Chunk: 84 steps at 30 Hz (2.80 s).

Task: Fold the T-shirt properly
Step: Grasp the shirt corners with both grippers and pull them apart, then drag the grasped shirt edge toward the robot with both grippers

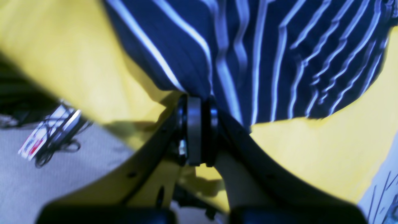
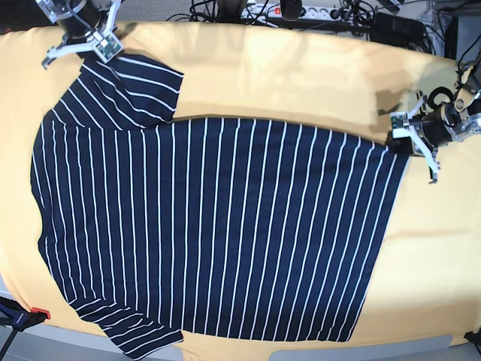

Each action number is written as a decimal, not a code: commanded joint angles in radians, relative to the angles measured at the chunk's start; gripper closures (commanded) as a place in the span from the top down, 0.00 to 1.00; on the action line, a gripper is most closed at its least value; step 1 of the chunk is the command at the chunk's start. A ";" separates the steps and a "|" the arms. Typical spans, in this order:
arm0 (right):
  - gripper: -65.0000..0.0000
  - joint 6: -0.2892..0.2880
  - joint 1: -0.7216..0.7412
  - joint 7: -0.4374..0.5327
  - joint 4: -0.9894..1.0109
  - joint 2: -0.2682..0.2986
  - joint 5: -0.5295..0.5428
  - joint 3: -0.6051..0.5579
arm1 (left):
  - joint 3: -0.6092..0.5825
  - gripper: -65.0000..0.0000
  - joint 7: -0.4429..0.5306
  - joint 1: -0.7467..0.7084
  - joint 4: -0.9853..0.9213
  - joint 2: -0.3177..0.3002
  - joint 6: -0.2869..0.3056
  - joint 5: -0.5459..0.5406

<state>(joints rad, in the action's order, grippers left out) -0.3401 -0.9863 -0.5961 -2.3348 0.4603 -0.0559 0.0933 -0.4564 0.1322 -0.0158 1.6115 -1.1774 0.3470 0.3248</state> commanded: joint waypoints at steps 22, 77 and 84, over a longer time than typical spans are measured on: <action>0.00 -0.058 -0.323 -0.092 -0.021 0.008 0.067 0.161 | 0.013 0.00 0.287 -0.092 0.203 -0.321 0.351 -0.040; 0.00 -0.027 0.178 0.100 -0.021 0.159 0.132 0.209 | 0.013 0.00 0.180 0.066 0.195 -0.070 0.351 0.059; 0.00 -0.138 0.354 0.171 0.160 0.161 0.255 0.209 | 0.013 0.00 0.042 0.066 0.091 0.028 0.124 0.059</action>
<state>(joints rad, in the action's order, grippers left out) -0.4988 -0.6388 -0.4526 -2.1582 0.6060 0.1959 0.2920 -0.4545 0.1654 0.0357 1.6947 -1.1290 0.4797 0.3908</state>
